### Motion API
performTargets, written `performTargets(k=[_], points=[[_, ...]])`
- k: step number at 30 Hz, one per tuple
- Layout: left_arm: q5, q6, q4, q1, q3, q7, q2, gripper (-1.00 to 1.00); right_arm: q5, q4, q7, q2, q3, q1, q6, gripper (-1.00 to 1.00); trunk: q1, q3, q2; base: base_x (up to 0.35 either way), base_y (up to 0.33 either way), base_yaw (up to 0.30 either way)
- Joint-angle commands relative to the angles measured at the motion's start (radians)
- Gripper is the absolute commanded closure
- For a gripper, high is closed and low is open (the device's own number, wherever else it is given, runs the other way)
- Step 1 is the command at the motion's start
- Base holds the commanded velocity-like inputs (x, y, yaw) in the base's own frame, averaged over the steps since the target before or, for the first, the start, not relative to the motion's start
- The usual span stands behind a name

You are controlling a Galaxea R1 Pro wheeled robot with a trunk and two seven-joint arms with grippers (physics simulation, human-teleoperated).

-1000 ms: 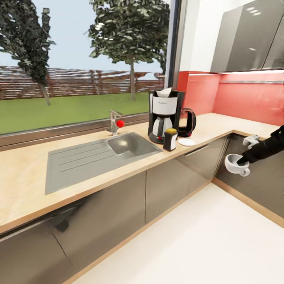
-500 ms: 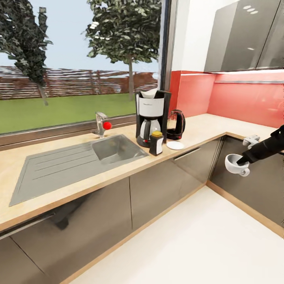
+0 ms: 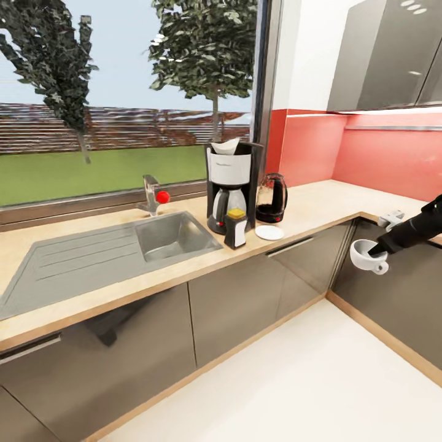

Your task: Set up a coffee station on the kitchen countertop: keep the coffee maker on the countertop, move the bottle of coffee from the kitchen shelf to the counter next to the coffee maker, place a paper coffee filter on top of the coffee maker, put the saucer next to the coffee maker with the coffee cup on the saucer, and place the electric kettle next to the coffee maker.

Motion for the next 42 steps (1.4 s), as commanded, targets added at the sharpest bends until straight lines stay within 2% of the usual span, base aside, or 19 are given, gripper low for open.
performTargets(k=[1, 16, 29, 42], points=[[0.01, 0.005, 0.0, -0.001, -0.008, -0.003, 0.001, -1.0, 0.008, -0.001, 0.008, -0.001, 0.002, -0.001, 0.01, 1.0, 0.0, -0.001, -0.001, 0.025, -0.101, 0.263], [0.01, 0.005, 0.0, -0.001, -0.008, -0.003, 0.002, -1.0, 0.008, -0.001, 0.007, -0.001, 0.004, -0.001, 0.009, 1.0, 0.0, -0.001, -0.001, 0.043, -0.044, 0.246], [0.01, 0.005, 0.0, -0.001, -0.008, -0.003, 0.002, -1.0, 0.006, -0.001, 0.009, -0.001, 0.003, -0.001, 0.01, 1.0, 0.0, -0.001, -0.001, 0.104, -0.241, 0.023], [0.01, 0.005, 0.0, -0.001, -0.008, -0.003, 0.002, -1.0, -0.003, -0.007, 0.013, 0.002, 0.0, -0.001, 0.012, 1.0, 0.0, -0.001, -0.001, 0.009, -0.036, 0.0]])
